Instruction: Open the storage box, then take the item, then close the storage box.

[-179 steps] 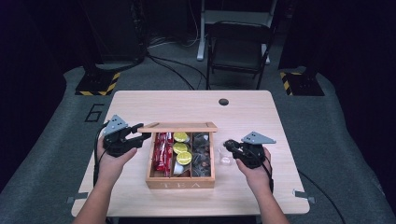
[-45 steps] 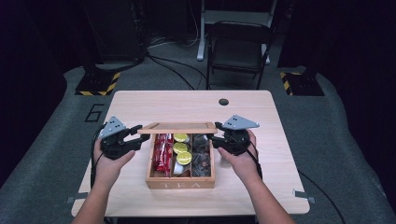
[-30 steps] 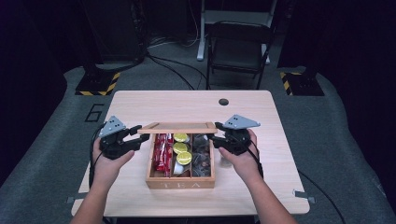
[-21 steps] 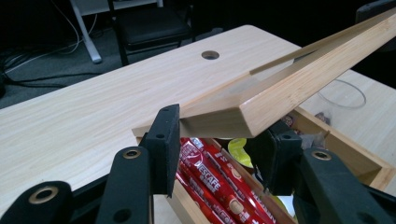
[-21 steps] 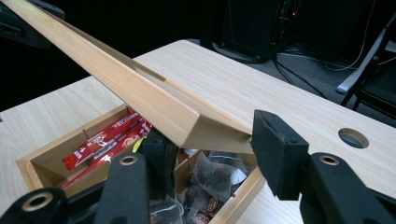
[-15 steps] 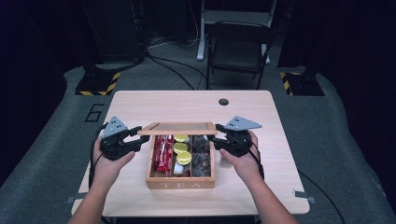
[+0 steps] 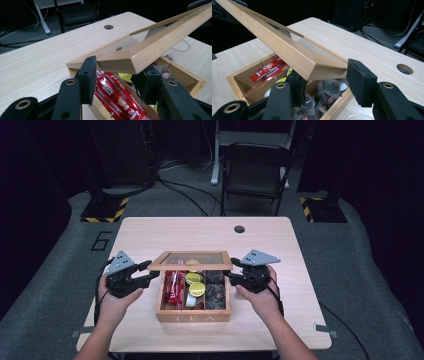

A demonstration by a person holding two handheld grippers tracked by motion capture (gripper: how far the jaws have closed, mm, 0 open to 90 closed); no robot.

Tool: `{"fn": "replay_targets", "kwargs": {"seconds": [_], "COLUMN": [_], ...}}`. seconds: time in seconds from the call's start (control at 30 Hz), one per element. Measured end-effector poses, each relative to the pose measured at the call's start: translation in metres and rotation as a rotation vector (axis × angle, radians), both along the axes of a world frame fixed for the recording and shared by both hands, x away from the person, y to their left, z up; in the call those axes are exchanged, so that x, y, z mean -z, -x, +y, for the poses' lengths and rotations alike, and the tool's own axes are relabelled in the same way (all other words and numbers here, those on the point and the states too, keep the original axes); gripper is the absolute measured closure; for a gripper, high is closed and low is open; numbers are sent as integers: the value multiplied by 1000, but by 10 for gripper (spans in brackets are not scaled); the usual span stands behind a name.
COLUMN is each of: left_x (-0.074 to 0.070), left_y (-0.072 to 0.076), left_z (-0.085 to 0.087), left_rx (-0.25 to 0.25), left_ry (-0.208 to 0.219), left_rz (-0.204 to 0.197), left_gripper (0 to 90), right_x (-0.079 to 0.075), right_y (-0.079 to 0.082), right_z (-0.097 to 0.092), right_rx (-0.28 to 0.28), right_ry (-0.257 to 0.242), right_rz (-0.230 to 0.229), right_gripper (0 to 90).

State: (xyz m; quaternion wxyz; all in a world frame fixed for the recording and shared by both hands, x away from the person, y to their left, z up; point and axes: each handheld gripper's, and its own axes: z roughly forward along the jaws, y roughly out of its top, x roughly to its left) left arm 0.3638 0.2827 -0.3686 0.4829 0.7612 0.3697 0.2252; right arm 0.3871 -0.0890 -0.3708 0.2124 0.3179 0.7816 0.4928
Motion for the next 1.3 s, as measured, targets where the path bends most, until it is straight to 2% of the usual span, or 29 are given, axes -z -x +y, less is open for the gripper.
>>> {"fn": "replay_targets", "kwargs": {"seconds": [0.23, 0.57, 0.97, 1.27, 1.3], "left_x": [3, 10, 18, 26, 26], "left_y": [6, 14, 22, 28, 28], "left_z": [-1, -1, 0, 0, 1], "left_rx": [3, 7, 5, 9, 14], "left_ry": [-22, -30, -21, -17, -19], "left_rz": [1, 3, -9, -1, 1], "left_gripper": [547, 545, 546, 544, 543], "right_x": [5, 13, 20, 27, 28], "right_y": [5, 12, 19, 26, 26], "right_z": [0, -2, -4, -8, -8], "right_rx": [6, 0, -4, -14, -16], "right_ry": [-10, -8, -1, -34, -31], "right_rz": [7, 22, 24, 59, 51], "right_gripper": [514, 514, 518, 538, 539]}}
